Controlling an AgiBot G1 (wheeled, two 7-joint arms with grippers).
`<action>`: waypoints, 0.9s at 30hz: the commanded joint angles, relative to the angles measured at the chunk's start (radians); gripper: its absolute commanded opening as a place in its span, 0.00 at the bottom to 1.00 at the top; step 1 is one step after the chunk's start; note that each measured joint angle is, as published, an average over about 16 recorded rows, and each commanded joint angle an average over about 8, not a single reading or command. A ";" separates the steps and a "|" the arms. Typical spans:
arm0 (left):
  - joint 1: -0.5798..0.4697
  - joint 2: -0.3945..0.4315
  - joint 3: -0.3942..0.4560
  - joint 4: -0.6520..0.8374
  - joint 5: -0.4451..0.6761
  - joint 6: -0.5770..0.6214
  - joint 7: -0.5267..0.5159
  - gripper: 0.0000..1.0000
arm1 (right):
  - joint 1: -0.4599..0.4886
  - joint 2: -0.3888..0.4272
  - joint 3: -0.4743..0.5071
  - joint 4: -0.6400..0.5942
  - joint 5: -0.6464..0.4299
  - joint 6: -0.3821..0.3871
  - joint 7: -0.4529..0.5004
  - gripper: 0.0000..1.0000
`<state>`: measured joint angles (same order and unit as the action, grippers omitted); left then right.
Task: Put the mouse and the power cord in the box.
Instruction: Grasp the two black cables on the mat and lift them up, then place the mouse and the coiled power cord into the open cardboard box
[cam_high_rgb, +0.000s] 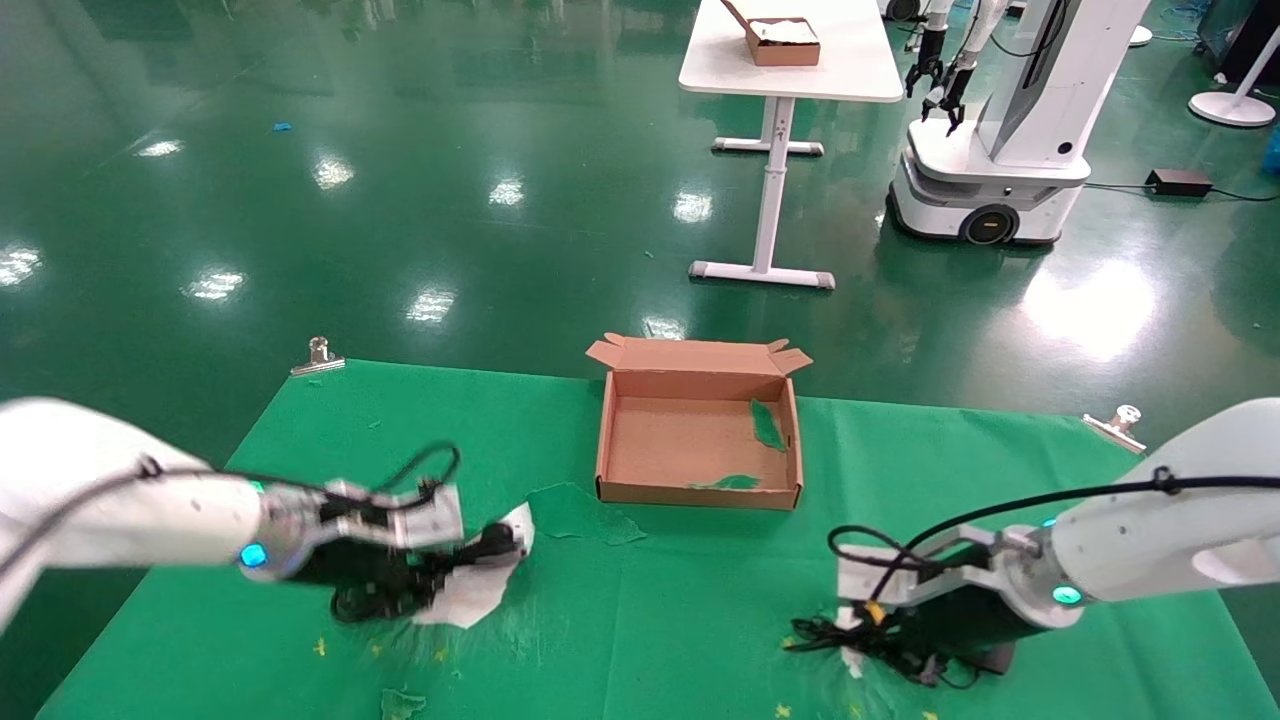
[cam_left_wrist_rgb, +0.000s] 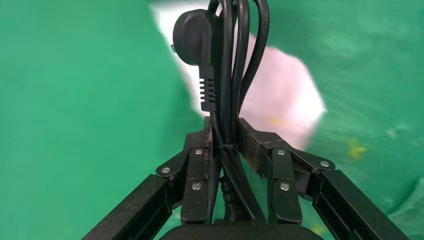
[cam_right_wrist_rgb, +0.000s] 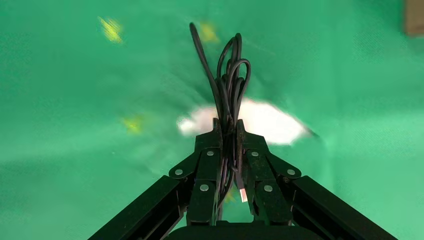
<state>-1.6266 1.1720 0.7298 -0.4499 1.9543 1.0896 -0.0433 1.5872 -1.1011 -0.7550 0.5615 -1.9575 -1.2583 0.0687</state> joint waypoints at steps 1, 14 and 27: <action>-0.019 -0.011 -0.007 -0.008 -0.012 0.021 0.005 0.00 | 0.013 0.007 0.004 0.006 0.003 0.000 -0.002 0.00; -0.024 0.151 -0.092 -0.063 -0.159 -0.170 0.186 0.00 | 0.122 0.090 0.027 0.070 -0.029 0.020 0.049 0.00; 0.149 0.200 0.094 -0.237 -0.376 -0.531 0.751 0.28 | 0.174 0.203 0.035 0.204 -0.062 -0.035 0.134 0.00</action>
<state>-1.4909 1.3716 0.8165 -0.6736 1.5741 0.5799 0.6788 1.7571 -0.9033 -0.7203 0.7626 -2.0194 -1.2894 0.2021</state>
